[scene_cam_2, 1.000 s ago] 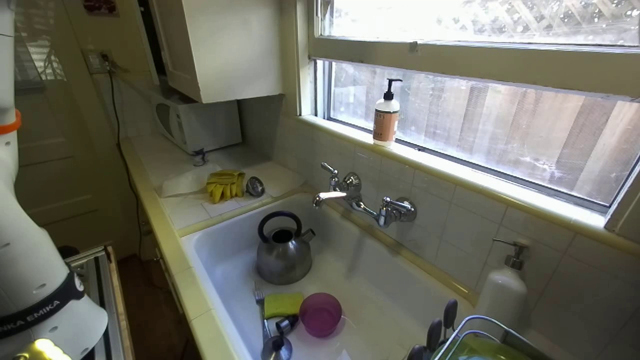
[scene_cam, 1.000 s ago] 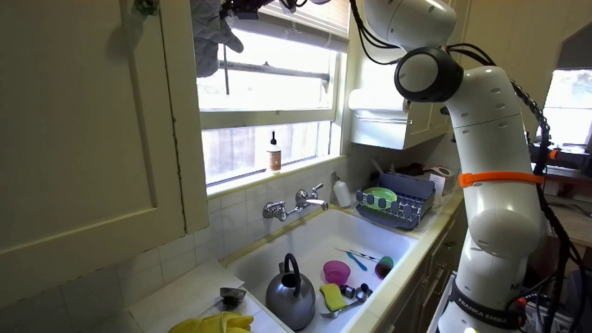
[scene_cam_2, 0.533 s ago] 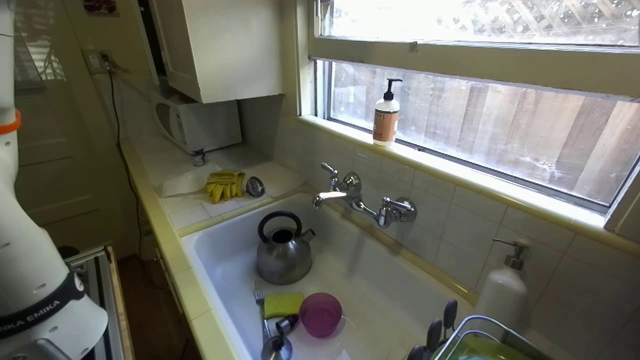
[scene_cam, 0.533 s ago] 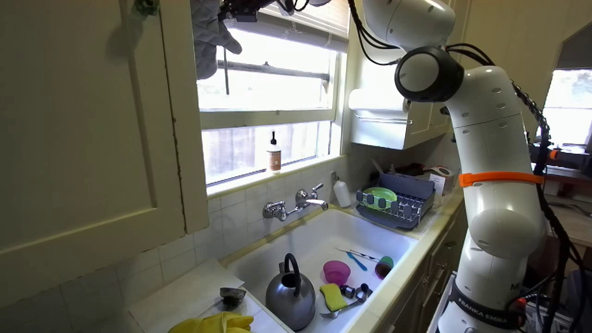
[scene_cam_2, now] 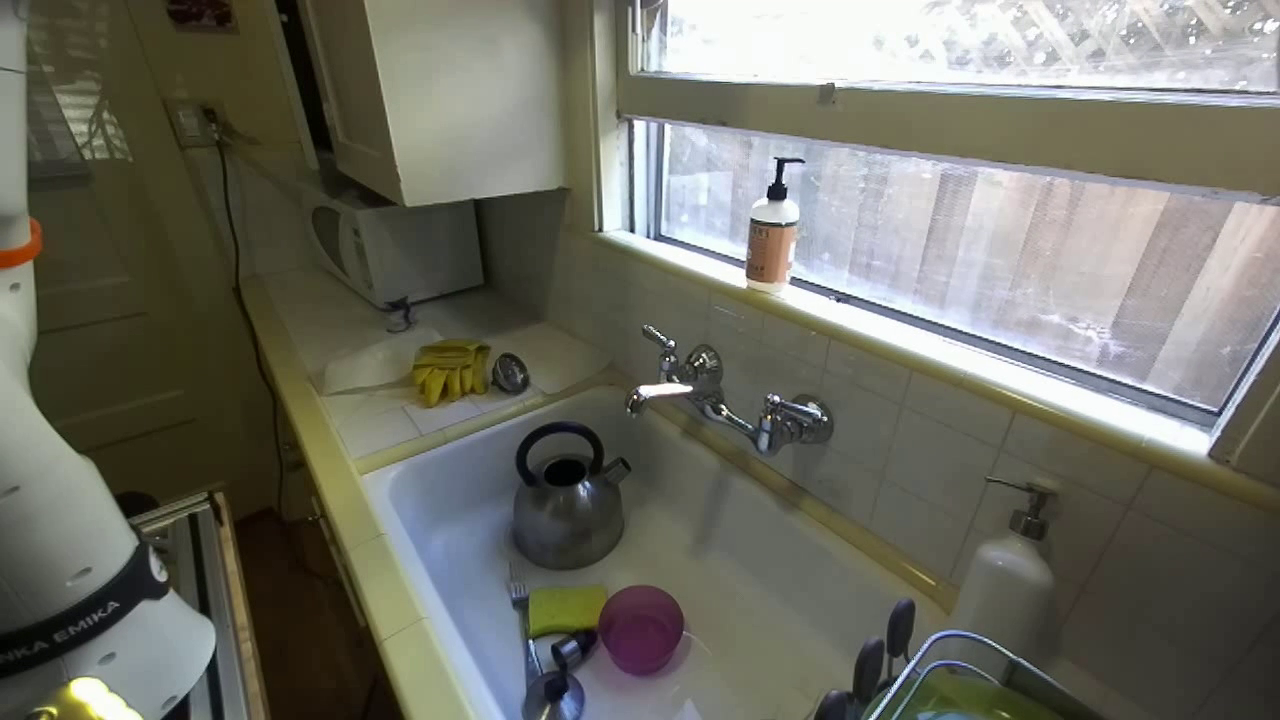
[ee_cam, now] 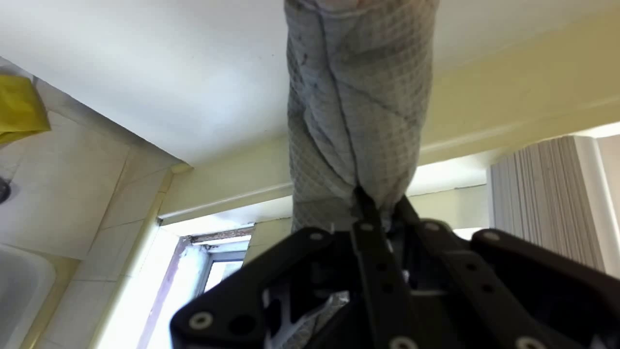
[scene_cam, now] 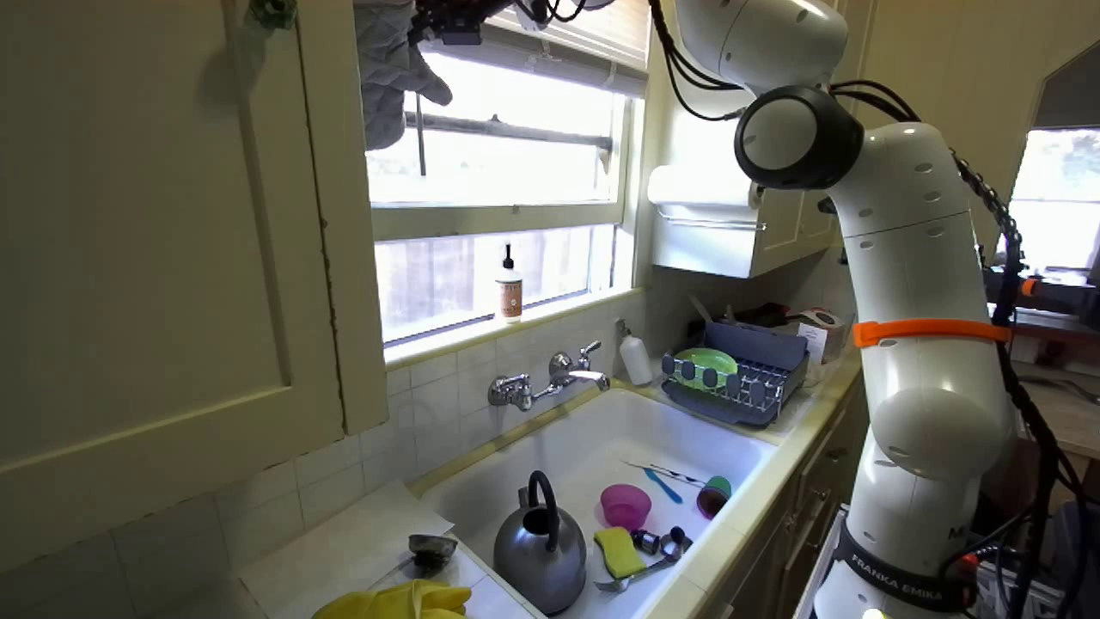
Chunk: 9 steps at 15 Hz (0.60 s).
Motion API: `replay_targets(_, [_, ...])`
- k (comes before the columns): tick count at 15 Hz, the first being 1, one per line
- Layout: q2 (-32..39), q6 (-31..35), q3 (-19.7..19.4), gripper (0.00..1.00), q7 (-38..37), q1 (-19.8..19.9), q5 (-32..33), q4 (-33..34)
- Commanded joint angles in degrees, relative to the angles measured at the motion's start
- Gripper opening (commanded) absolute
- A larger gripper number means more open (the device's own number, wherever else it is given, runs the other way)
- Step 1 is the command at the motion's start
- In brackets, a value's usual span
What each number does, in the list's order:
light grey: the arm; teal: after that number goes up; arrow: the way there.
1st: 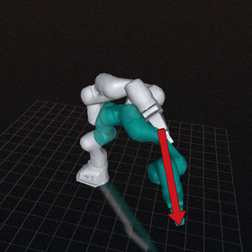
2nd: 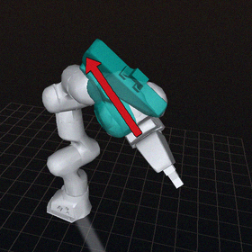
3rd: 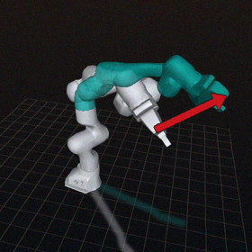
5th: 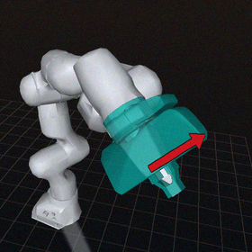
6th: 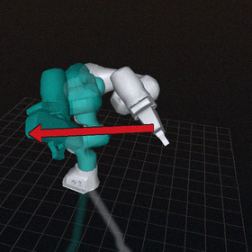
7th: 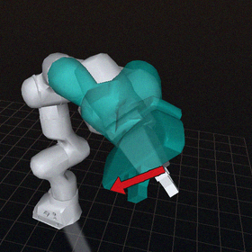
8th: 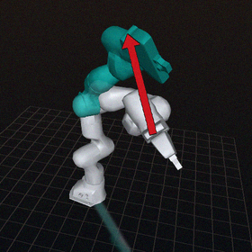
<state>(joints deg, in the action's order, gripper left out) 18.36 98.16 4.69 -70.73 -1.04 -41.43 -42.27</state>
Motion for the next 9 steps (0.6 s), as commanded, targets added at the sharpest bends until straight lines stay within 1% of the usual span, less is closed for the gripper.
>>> replay_targets(1, [-0.36, -2.64, 0.31, 0.03, 0.89, 0.63, -0.74, 0.55])
replay_targets(6, [-0.67, -3.81, 0.26, 0.03, 2.16, 0.57, -0.52, 0.51])
replay_targets(9, [-0.25, -2.75, 0.17, 0.03, 1.58, 0.39, -0.55, 0.95])
